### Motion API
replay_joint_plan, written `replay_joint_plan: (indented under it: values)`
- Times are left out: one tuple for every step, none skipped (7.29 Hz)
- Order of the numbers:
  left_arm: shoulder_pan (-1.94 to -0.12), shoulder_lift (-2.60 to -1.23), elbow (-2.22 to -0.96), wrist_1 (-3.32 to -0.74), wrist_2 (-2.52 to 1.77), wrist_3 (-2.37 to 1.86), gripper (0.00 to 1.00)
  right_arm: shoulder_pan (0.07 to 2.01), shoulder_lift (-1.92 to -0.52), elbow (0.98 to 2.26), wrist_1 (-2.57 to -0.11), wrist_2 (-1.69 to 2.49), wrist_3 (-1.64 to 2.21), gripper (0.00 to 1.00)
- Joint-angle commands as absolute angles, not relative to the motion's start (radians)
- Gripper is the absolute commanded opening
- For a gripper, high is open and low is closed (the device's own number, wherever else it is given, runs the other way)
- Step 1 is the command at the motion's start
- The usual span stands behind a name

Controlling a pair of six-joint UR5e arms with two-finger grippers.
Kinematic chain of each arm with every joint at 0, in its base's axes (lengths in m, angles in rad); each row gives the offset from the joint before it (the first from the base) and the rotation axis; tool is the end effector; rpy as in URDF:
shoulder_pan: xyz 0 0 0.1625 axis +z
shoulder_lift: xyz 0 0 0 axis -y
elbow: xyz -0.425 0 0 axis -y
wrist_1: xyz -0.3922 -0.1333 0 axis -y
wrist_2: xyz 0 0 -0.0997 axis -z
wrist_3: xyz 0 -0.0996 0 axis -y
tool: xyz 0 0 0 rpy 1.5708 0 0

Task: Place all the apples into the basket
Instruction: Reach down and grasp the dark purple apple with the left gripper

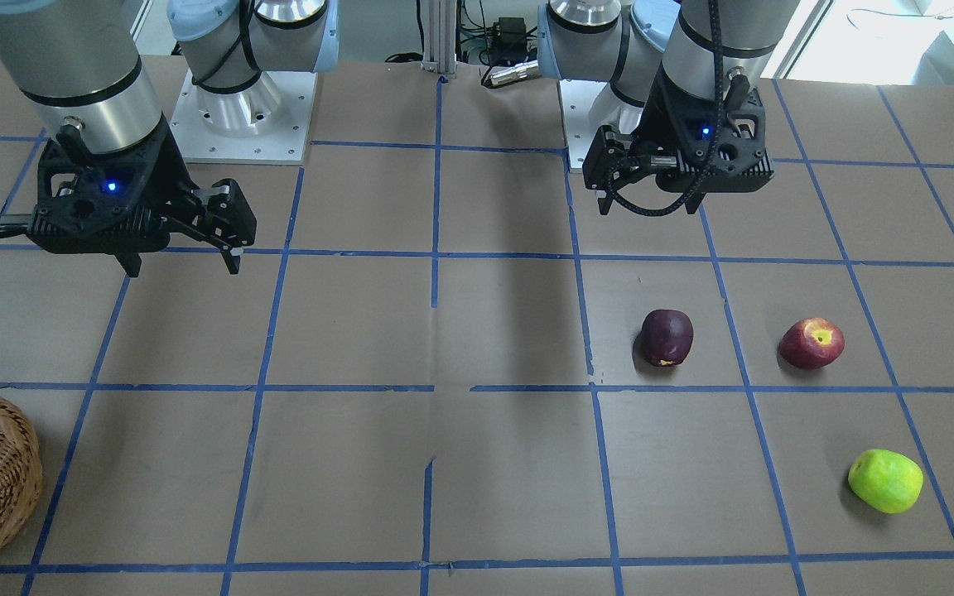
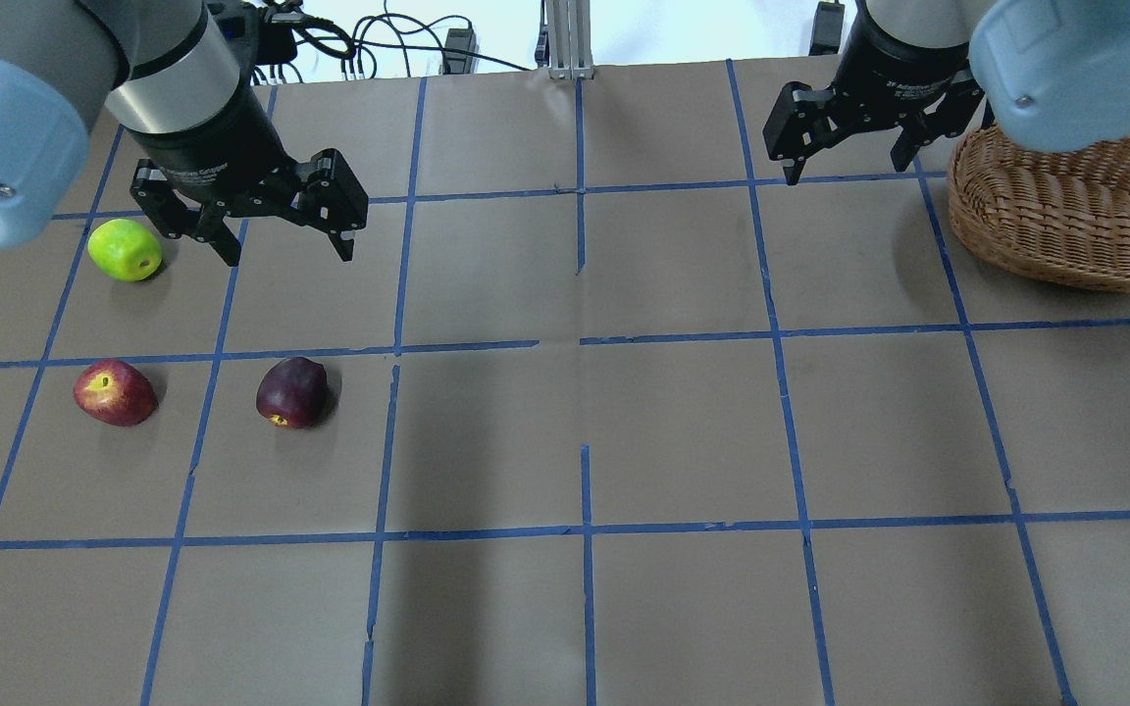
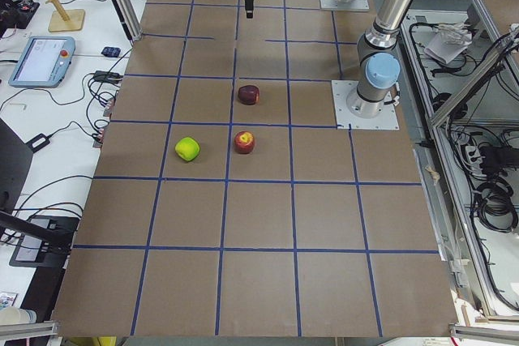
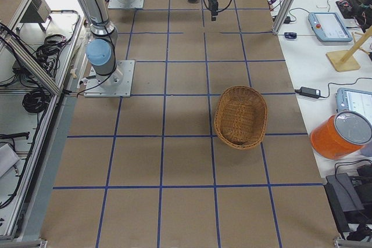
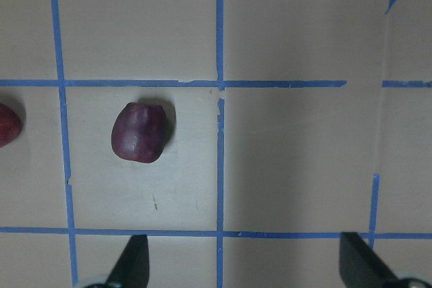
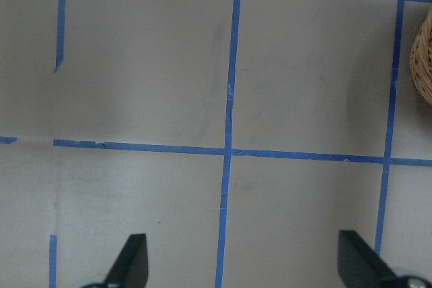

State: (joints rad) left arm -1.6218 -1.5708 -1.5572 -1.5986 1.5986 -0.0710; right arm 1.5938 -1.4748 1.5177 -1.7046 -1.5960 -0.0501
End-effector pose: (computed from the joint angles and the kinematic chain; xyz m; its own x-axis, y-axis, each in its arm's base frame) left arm -0.1554 -0.4831 0.4919 -0.9994 -0.0196 -0.0287 -0.0200 0.9997 0.0122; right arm 0.1432 -0.5378 0.4786 -0.9971 -0.0705 0.0296 -0.0729 0.9933 -0.0894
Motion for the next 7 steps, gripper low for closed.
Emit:
replay_joint_plan:
  values:
    - [-1.621, -1.574, -1.555, -1.598, 1.598, -0.071, 1.00, 1.586, -1.497, 1.554, -1.706, -1.598, -0.048, 1.00]
    - [-1.621, -1.572, -1.554, -1.598, 1.598, -0.071, 1.00, 1.589, -1.508, 1.560, -1.707, -1.598, -0.046, 1.00]
    - [-1.621, -1.560, -1.560, -1.598, 1.598, -0.069, 1.00, 1.588, -1.508, 1.562, -1.707, -1.598, -0.048, 1.00]
    - [-1.614, -1.554, -1.572, -1.598, 1.600, -0.066, 1.00, 1.588, -1.505, 1.562, -1.709, -1.597, -0.049, 1.00]
    - [-1.582, -1.566, -1.575, -1.595, 1.595, -0.017, 1.00, 1.588, -1.505, 1.562, -1.709, -1.597, -0.048, 1.00]
    - [-1.537, -1.594, -1.594, -1.598, 1.597, 0.032, 1.00, 1.588, -1.505, 1.562, -1.709, -1.597, -0.048, 1.00]
    - [-1.499, -1.606, -1.650, -1.545, 1.597, 0.099, 1.00, 1.588, -1.505, 1.568, -1.707, -1.597, -0.046, 1.00]
